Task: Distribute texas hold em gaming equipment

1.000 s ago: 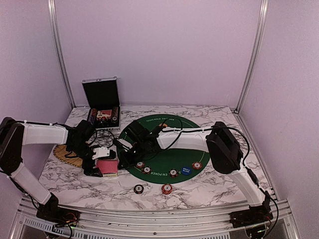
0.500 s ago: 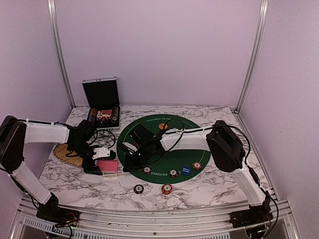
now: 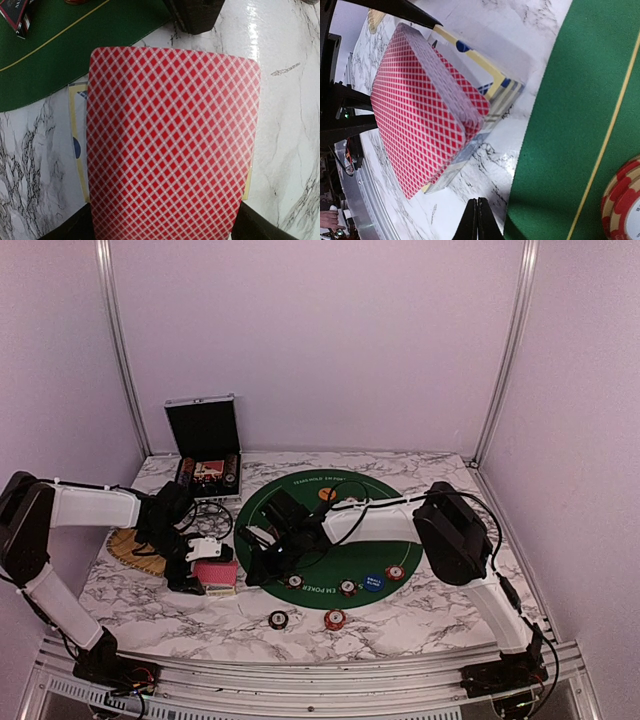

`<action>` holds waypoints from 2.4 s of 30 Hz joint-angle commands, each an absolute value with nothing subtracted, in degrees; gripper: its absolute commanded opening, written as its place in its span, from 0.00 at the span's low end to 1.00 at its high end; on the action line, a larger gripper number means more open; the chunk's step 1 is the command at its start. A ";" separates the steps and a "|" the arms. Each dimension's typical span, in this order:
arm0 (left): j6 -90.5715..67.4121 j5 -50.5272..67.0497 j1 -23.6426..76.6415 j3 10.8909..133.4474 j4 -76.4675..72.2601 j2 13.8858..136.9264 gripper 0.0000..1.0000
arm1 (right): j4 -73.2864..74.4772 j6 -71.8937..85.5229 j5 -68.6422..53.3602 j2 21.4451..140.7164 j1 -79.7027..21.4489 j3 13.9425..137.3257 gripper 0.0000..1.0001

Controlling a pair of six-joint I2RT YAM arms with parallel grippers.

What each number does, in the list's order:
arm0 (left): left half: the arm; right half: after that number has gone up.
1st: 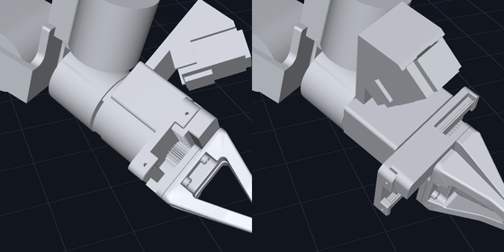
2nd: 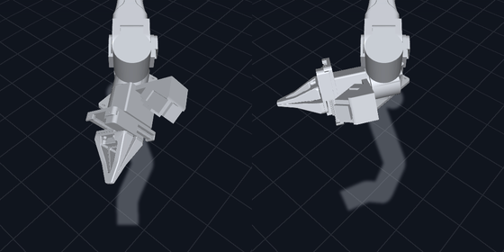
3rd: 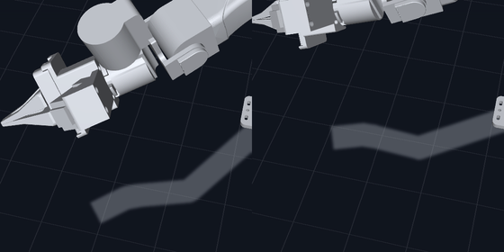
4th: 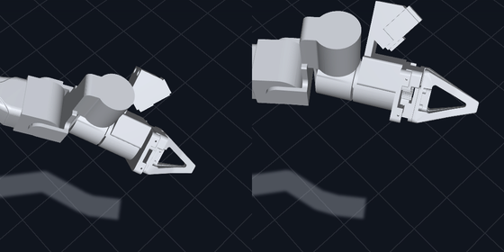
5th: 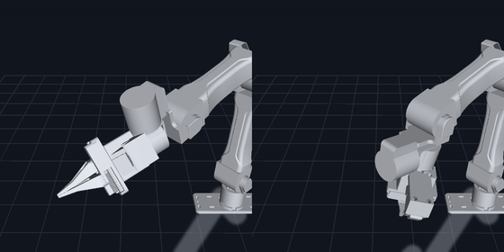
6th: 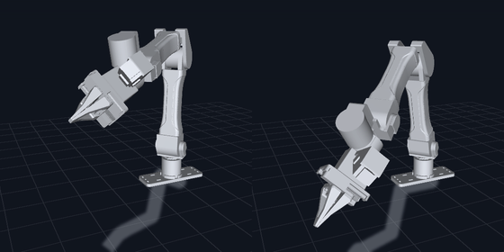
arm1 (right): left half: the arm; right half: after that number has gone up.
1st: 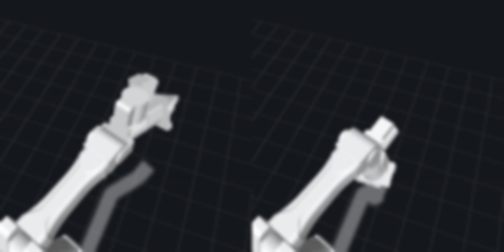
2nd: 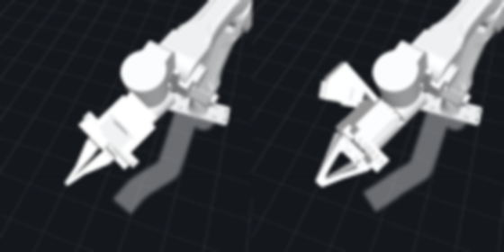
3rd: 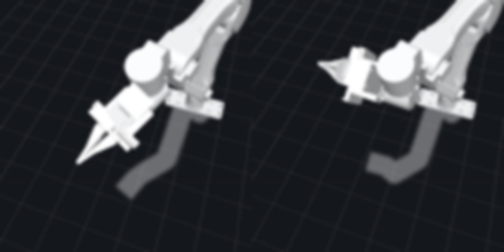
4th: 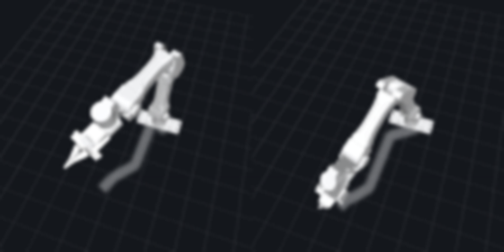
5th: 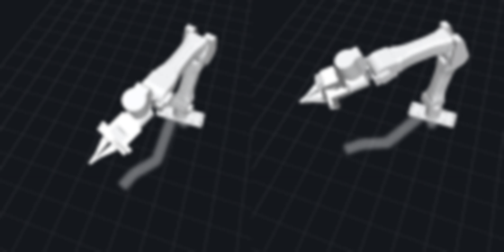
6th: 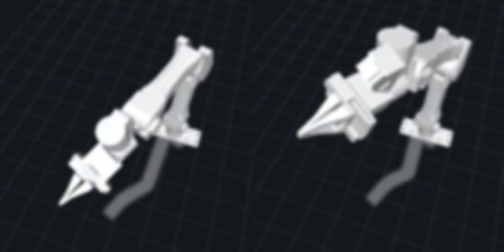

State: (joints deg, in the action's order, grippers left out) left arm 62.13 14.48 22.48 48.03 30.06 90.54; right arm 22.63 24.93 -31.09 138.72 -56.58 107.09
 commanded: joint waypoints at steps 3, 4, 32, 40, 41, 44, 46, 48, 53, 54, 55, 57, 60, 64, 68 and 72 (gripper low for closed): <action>62.20 15.10 22.94 49.80 31.77 92.07 0.90 | 21.72 25.49 -32.75 138.35 -56.25 110.28 0.02; 62.10 15.18 22.94 49.97 31.75 92.25 0.88 | 21.95 25.47 -32.78 138.64 -56.32 110.63 0.02; 60.00 16.10 23.14 48.00 29.63 90.84 0.36 | 16.13 27.42 -32.13 131.92 -54.89 99.48 0.01; 59.41 17.66 22.50 47.81 29.41 89.03 0.23 | 15.71 27.60 -32.25 131.10 -54.45 98.43 0.01; 59.41 17.62 22.52 47.87 29.44 88.82 0.21 | 15.52 27.74 -32.30 131.01 -54.37 98.28 0.01; 59.59 17.72 22.44 47.75 29.45 88.36 0.17 | 15.29 27.90 -32.43 130.95 -54.30 98.04 0.01; 59.59 17.95 22.28 47.64 29.44 88.03 0.15 | 15.29 27.87 -32.48 130.91 -54.29 97.93 0.01; 59.55 18.34 22.09 47.64 29.43 87.96 0.13 | 15.29 27.94 -32.53 130.83 -54.23 97.76 0.01; 59.15 19.42 21.55 47.72 29.43 87.75 0.09 | 15.30 27.86 -32.52 130.54 -54.05 97.30 0.01; 59.04 19.64 21.47 47.77 29.38 87.54 0.08 | 15.29 27.94 -32.52 130.45 -53.99 97.17 0.01; 58.92 19.88 21.45 47.83 29.50 87.22 0.08 | 15.22 28.04 -32.64 130.36 -53.97 97.08 0.01; 58.80 20.35 21.45 47.94 29.58 86.54 0.07 | 14.79 28.27 -32.70 130.11 -53.80 96.80 0.02; 58.67 20.61 21.45 48.85 30.60 86.22 0.06 | 13.85 28.92 -33.23 129.66 -53.57 96.44 0.05; 58.84 20.49 21.45 49.73 31.93 85.95 0.05 | 11.88 30.04 -34.00 128.70 -53.20 95.29 0.22; 58.67 20.49 21.45 50.29 32.37 85.85 0.04 | 7.28 32.40 -35.74 126.75 -52.38 92.21 0.45; 57.87 21.22 21.49 51.29 32.68 85.76 0.03 | 1.55 35.49 -37.80 124.66 -51.65 89.05 0.57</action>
State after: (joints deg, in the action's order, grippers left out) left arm 58.96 18.63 21.69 48.58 31.14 87.68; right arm 9.19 32.08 -35.07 128.27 -52.73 90.54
